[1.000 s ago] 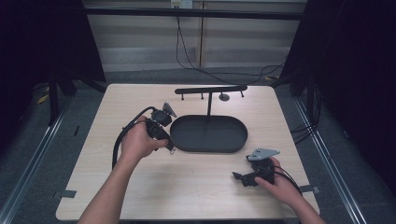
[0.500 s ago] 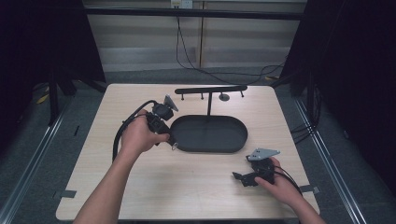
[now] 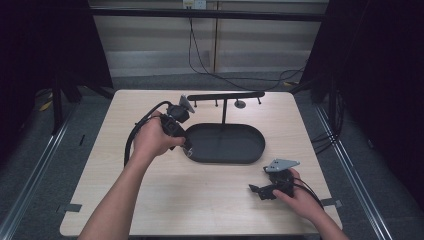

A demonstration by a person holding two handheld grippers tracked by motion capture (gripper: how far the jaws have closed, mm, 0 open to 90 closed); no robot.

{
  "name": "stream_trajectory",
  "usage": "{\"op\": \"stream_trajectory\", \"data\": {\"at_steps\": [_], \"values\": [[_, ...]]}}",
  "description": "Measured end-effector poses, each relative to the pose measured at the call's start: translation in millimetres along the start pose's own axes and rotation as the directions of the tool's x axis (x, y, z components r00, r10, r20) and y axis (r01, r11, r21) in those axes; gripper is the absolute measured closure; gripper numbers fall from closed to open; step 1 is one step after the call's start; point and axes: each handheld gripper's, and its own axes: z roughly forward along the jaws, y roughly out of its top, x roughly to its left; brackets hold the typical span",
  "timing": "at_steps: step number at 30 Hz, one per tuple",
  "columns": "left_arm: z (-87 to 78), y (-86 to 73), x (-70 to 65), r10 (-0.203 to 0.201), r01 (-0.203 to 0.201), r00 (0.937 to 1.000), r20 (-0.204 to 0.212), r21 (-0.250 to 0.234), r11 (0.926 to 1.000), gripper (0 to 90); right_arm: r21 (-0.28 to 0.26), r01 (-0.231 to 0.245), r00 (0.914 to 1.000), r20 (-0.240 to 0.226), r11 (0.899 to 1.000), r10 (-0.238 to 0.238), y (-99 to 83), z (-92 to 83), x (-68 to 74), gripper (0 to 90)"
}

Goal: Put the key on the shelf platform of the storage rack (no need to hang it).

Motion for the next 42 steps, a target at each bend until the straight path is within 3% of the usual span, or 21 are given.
{"op": "stream_trajectory", "data": {"at_steps": [42], "values": [[20.3, 36.4, -0.3, -0.017, 0.017, 0.9999, 0.003, -0.013, 0.9998, 67.9, 0.0, 0.0, 1.0, 0.0, 1.0, 0.0, 0.0, 0.0, 0.0, 10.7]]}}
